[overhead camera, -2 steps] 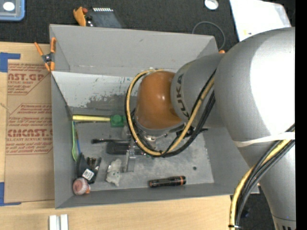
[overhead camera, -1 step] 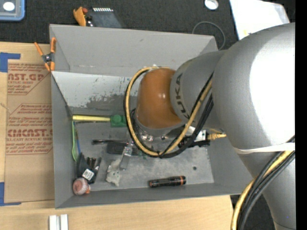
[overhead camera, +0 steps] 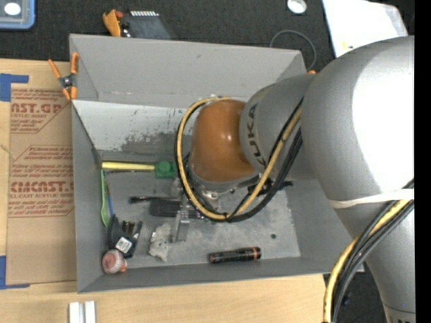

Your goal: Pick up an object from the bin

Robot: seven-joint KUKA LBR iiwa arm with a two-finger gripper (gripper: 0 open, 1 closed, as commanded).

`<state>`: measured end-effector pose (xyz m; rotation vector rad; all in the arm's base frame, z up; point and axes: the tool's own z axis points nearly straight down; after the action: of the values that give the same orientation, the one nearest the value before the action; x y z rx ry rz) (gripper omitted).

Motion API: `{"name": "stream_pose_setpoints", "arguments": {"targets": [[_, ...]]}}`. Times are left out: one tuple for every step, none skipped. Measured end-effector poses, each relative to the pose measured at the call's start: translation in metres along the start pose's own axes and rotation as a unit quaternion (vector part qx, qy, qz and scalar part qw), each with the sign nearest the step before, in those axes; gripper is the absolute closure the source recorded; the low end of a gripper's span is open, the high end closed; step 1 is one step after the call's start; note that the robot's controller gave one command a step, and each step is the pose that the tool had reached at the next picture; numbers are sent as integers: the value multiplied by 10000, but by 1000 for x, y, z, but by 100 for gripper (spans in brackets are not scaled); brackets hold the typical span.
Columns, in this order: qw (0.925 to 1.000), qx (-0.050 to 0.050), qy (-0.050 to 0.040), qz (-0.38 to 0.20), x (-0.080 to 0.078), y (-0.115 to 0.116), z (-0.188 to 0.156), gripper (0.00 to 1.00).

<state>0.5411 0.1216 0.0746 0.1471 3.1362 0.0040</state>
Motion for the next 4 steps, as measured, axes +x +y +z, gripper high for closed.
{"name": "stream_pose_setpoints", "arguments": {"targets": [[9830, -18, -9, 1835, -8, -18, 4, 100], [9830, -19, -9, 1837, -8, -18, 4, 100], [9830, -20, -11, 1835, -8, -18, 3, 100], [9830, -9, 22, 1834, -6, -18, -15, 100]]}}
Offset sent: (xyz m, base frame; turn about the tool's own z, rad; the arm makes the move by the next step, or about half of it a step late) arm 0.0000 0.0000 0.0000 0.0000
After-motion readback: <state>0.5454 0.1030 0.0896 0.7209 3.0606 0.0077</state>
